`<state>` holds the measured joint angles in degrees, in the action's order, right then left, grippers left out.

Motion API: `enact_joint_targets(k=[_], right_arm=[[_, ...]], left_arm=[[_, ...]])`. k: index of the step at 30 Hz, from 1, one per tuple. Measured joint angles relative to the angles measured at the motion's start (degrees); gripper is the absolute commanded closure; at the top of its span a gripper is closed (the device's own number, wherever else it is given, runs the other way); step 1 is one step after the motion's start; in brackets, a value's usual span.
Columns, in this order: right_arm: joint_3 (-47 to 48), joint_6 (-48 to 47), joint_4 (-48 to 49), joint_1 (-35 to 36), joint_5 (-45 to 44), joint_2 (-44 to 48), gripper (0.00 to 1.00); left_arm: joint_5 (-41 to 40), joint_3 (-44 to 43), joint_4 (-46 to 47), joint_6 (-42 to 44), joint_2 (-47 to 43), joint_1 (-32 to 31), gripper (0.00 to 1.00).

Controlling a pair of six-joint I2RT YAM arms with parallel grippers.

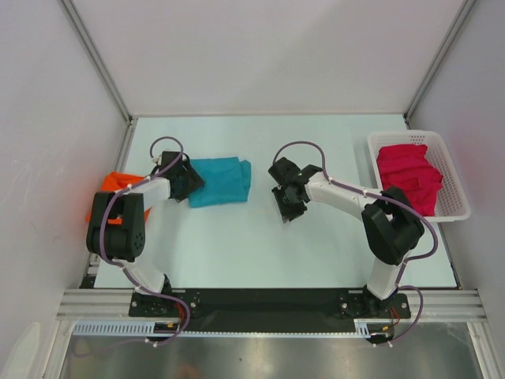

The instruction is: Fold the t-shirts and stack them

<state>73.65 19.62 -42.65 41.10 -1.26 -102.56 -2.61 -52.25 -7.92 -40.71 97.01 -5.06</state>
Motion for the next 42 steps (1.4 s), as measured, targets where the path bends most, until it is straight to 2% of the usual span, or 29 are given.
enact_joint_targets(k=[1,2,13,20,31,42], right_arm=[[0.00,0.00,-0.02,0.00,0.00,-0.02,0.73],[0.00,0.00,-0.04,0.00,0.00,-0.02,0.73],[0.00,0.00,-0.37,0.02,-0.04,0.00,0.74],[0.00,-0.13,-1.77,0.02,-0.90,1.86,0.73],[0.02,-0.46,-4.28,0.02,-1.55,6.34,0.73],[4.22,-1.70,-6.49,0.35,-1.51,5.92,0.73]], left_arm=[[0.57,0.00,0.13,-0.26,0.00,-0.13,0.44],[1.42,0.00,0.11,-0.42,0.07,-0.20,0.99],[6.14,1.31,1.77,-1.29,0.20,-0.39,1.00],[7.15,1.07,-2.27,-0.37,-2.32,1.33,1.00],[6.78,-6.47,-14.86,7.17,-9.14,18.56,1.00],[6.10,-9.20,-21.31,11.30,-12.87,31.08,1.00]])
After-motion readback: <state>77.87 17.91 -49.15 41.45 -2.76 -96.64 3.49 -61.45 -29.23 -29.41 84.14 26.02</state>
